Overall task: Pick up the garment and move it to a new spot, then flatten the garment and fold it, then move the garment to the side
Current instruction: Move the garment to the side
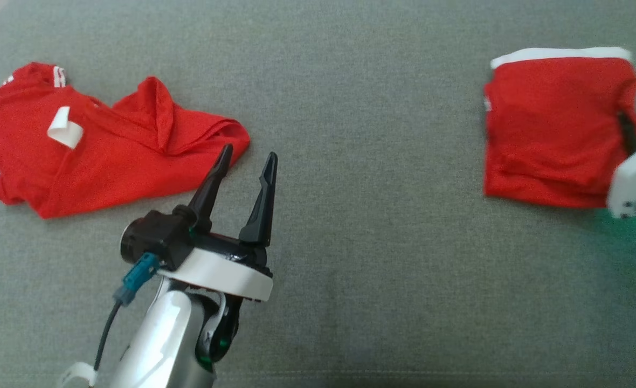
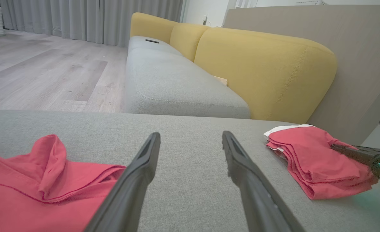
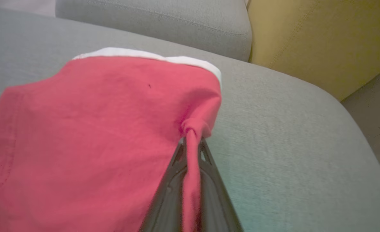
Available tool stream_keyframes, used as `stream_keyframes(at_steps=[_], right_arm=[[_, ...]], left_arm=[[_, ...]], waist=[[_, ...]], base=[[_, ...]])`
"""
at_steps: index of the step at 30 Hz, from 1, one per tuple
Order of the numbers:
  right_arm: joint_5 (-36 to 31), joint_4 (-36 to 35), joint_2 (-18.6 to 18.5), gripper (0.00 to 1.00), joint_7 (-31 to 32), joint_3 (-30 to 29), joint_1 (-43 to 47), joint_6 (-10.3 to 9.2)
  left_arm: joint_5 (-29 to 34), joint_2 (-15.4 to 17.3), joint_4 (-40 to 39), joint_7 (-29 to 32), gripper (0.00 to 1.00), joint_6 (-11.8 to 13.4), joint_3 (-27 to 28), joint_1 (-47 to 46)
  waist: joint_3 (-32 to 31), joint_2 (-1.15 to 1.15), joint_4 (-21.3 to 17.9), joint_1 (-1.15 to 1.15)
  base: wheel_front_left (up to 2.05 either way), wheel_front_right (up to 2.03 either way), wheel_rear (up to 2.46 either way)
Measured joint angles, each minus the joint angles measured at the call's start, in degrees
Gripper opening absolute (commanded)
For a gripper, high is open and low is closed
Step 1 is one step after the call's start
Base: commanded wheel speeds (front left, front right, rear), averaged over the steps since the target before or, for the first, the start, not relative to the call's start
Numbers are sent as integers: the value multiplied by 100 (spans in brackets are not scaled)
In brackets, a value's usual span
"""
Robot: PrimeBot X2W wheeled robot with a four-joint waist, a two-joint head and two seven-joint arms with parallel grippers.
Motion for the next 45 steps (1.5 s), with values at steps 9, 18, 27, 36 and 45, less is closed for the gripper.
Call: stream_keyframes(at_steps=[9,18,27,36,45], right_arm=[[294,-31,-1674,0,213,768,-14,0],[-221,535,-2173,0,203,333,-387,0],[-869,869,-2060,6,59,-416,-625,0],[-1293,686,-1452,100,-268,-933,-706,0],[-851,-364,-426,100,-943,-801,-619,0]], left_arm=[[20,-4,-64,0,100,-8,-2,-276],[19,-9,-141,0,100,-43,8,-534],[18,-9,-197,0,100,7,-4,-544],[27,-11,-83,0,100,-5,120,-602],[79,-9,-69,-3,100,-48,419,-305]], waist=[[384,0,89,0],[710,0,306,1],[808,0,289,0],[511,0,169,0],[-123,0,-6,0]], base=[[0,0,0],[0,0,0],[0,0,0],[0,0,0],[0,0,0]])
